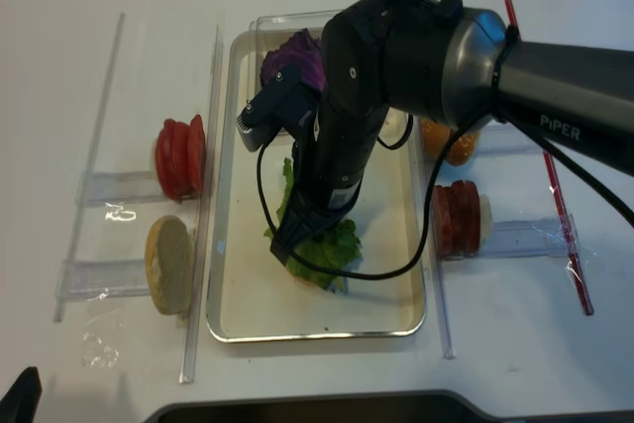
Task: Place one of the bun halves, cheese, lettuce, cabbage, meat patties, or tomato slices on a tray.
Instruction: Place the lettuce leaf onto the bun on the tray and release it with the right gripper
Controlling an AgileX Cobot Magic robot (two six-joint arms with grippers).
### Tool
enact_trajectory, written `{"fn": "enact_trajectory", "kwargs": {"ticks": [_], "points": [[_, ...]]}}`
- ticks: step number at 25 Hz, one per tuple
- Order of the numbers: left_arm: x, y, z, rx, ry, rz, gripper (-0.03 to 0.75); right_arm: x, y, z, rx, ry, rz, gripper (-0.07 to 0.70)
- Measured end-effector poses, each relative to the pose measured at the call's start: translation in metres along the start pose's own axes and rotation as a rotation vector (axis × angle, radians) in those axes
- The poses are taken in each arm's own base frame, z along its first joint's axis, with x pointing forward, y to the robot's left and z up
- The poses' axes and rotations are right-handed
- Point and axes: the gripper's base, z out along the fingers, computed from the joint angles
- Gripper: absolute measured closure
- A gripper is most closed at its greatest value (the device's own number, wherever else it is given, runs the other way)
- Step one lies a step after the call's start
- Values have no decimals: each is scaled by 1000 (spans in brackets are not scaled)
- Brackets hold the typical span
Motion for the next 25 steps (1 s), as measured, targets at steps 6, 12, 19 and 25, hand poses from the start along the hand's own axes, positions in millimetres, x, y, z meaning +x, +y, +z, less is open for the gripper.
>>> {"fn": "enact_trajectory", "kwargs": {"ticks": [6,12,19,25], "points": [[0,0,0,0,0,0,172,0,0,0,-1,0,-1,381],[0,0,0,0,0,0,172,0,0,0,0,0,-1,295],[0,0,0,0,0,0,172,-10,0,-13,27,-22,-24,290],[0,0,0,0,0,0,173,-21,-2,-34,75,-24,-45,288]]}}
